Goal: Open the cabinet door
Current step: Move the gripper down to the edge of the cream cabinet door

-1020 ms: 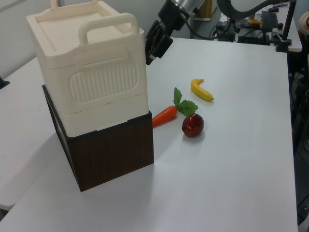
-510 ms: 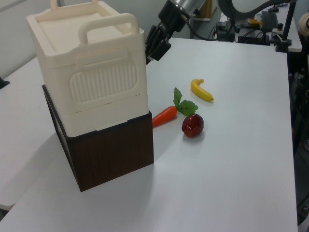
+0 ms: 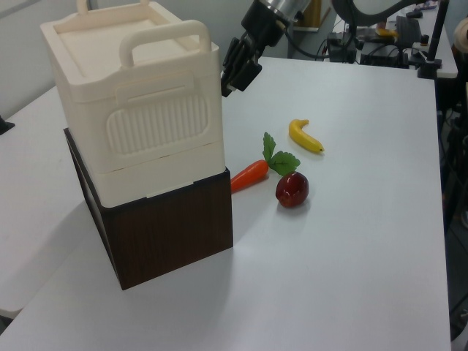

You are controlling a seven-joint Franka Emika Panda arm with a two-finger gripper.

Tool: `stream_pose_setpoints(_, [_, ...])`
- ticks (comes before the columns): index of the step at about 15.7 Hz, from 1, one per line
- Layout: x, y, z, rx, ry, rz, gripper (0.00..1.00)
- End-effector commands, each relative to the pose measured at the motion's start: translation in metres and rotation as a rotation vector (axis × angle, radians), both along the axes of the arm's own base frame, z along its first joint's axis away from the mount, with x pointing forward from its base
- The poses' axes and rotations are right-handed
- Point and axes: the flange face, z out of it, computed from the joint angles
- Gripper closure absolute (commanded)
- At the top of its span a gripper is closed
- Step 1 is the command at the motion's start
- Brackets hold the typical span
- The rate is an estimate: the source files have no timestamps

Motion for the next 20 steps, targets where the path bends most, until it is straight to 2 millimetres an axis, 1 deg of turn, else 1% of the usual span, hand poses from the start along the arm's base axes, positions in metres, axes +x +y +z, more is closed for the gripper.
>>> stream_pose_setpoints(1, [-0.013, -0.010, 0.003, -0.028, 0.085, 0.025, 0.92])
stream_pose_setpoints(4, [-0.017, -0.017, 0.008, -0.039, 0.113, 0.017, 0.92])
stream_pose_setpoints(5, [-0.017, -0.025, 0.011, -0.042, 0.121, 0.009, 0.90])
stream_pose_setpoints(7, [-0.017, -0.036, 0.009, -0.060, 0.166, 0.000, 0.81])
stream_pose_setpoints(8, [-0.018, -0.045, 0.012, -0.067, 0.186, -0.009, 0.74])
stream_pose_setpoints(9, [-0.019, -0.055, 0.014, -0.073, 0.201, -0.019, 0.57])
stream_pose_setpoints(10, [-0.019, -0.066, 0.017, -0.082, 0.222, -0.032, 0.35])
stream_pose_setpoints(11, [-0.022, -0.075, 0.023, -0.086, 0.234, -0.041, 0.20])
stream_pose_setpoints(12, [-0.025, -0.081, 0.030, -0.088, 0.239, -0.050, 0.02])
stream_pose_setpoints(13, [-0.030, -0.087, 0.040, -0.096, 0.233, -0.055, 0.00])
stream_pose_setpoints(15, [-0.037, -0.104, 0.058, -0.084, 0.217, -0.074, 0.00])
stream_pose_setpoints(16, [-0.040, -0.106, 0.063, -0.077, 0.212, -0.079, 0.00])
stream_pose_setpoints(19, [-0.045, -0.095, 0.073, -0.064, 0.188, -0.062, 0.00])
stream_pose_setpoints(20, [-0.044, -0.090, 0.072, -0.065, 0.184, -0.054, 0.00])
